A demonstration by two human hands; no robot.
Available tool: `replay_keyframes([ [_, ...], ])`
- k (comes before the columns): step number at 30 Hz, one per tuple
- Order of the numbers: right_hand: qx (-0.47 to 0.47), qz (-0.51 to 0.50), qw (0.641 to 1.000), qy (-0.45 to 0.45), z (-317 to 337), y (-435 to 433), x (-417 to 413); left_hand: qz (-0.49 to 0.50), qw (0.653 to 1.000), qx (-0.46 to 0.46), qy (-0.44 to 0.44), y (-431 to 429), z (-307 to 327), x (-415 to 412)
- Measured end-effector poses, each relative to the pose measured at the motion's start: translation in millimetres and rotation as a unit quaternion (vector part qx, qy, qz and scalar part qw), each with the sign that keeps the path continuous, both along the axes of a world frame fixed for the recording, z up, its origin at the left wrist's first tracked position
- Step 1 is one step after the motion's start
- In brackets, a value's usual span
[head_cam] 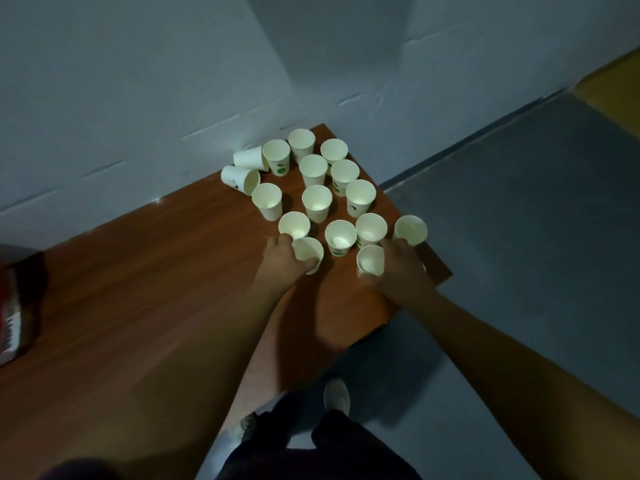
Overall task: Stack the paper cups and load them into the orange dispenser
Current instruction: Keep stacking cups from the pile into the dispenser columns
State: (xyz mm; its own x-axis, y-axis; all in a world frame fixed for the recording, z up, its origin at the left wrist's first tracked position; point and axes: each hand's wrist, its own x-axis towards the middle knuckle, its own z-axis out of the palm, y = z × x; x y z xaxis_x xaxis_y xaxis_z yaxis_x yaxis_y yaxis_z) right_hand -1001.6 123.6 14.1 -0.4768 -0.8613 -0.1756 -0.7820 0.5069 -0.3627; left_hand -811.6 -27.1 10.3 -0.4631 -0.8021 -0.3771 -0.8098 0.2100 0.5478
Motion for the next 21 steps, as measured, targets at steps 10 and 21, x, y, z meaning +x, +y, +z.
replay_keyframes([
  [10,0.018,0.023,0.995,0.1,-45.1,-22.2,4.9,0.075,0.995,-0.034,-0.059,2.9,-39.0,-37.8],
  [21,-0.039,0.056,0.995,0.068,-28.1,-27.0,8.9,0.054,0.994,-0.099,0.0,5.6,-45.9,-20.7],
])
